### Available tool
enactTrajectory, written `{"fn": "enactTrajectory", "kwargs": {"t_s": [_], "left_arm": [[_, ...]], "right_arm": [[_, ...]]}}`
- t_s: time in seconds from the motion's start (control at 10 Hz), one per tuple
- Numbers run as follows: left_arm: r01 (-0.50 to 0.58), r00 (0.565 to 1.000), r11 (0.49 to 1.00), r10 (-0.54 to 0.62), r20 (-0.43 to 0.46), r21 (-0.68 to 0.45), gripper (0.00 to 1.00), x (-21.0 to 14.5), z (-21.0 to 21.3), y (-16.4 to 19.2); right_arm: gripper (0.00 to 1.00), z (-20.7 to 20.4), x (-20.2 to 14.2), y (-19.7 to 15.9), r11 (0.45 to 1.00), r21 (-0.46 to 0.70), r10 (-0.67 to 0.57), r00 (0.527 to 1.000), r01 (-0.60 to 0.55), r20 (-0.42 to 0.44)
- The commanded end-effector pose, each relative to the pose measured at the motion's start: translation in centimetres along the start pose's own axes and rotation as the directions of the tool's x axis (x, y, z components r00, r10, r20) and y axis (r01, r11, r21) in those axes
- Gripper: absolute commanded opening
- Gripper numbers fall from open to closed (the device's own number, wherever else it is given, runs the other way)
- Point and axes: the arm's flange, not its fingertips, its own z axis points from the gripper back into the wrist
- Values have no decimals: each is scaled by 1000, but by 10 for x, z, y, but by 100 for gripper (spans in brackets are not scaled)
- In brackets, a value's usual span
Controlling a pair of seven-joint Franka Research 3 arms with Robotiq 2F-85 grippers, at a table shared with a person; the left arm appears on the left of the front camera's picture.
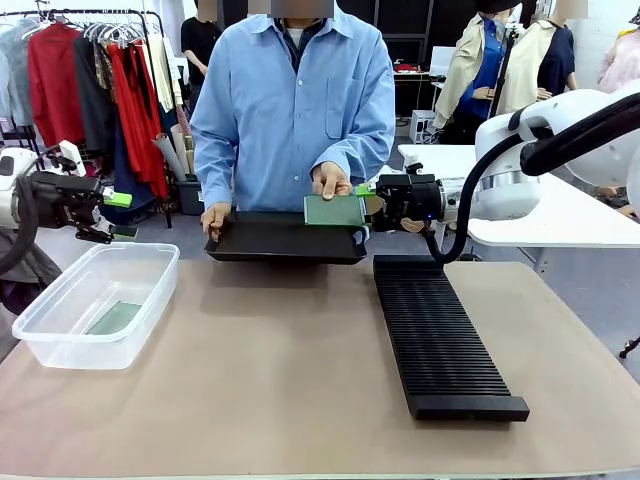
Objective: Sort PCBs into racks and boxes based on the side picked up.
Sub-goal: Pick up the Blank PCB handed by the Human.
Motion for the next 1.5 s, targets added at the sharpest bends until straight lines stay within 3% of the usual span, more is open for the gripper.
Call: {"fn": "enactTrajectory", "kwargs": {"t_s": [0.0,0.3,0.7,0.9,1.0,1.4], "left_arm": [[4,1000,1000,-4,2,1,100,1,1,-2],[4,1000,1000,-4,2,1,100,1,1,-2],[4,1000,1000,-4,2,1,100,1,1,-2],[4,1000,1000,-4,2,1,100,1,1,-2],[4,1000,1000,-4,2,1,100,1,1,-2],[4,1000,1000,-4,2,1,100,1,1,-2]], "right_arm": [[100,-10,15,0,1000,10,-14,999,14,41],[85,-16,19,2,1000,21,-9,999,8,41],[41,-17,19,1,1000,15,-16,999,15,40],[10,-17,19,0,1000,16,-23,999,22,49],[0,-17,18,0,999,15,-31,998,30,51],[0,-21,16,-4,997,-9,-71,997,71,36]]}}
